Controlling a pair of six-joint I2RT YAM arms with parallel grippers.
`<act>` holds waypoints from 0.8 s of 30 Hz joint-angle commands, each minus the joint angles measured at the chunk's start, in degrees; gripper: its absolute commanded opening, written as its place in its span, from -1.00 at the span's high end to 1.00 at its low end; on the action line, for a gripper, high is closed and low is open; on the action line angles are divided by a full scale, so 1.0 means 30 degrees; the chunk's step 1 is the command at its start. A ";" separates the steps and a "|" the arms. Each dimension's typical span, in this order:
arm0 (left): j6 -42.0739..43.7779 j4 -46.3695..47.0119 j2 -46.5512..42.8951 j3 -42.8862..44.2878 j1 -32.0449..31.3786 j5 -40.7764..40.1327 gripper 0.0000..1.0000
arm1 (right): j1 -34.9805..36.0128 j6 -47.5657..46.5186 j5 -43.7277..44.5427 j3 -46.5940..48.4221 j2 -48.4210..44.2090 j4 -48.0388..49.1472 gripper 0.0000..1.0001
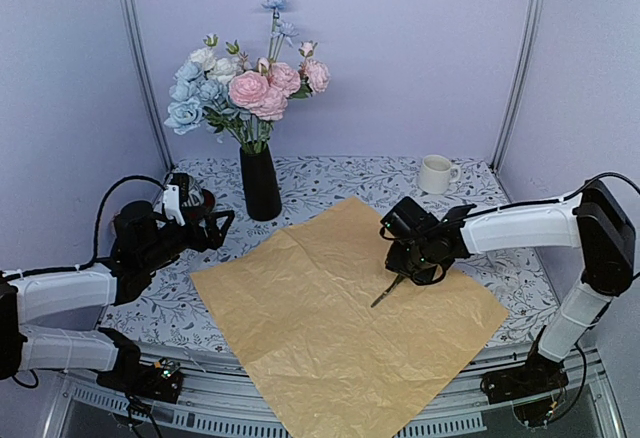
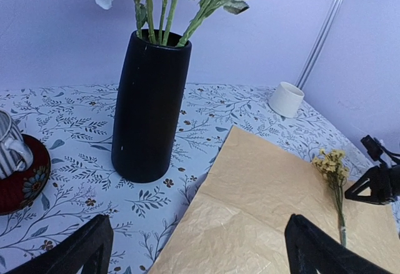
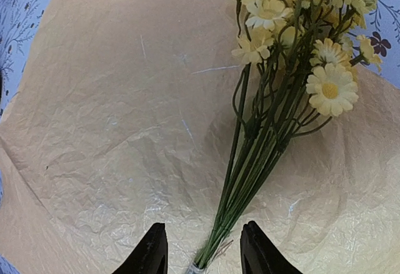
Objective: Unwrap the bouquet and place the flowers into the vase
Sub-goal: Pick up the fake flower from the flattened wrapping paper.
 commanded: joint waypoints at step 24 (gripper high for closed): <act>0.0149 -0.0190 0.0018 0.0730 0.0148 0.0506 -0.96 | -0.0782 -0.0371 0.0452 0.1614 0.3229 -0.1324 0.68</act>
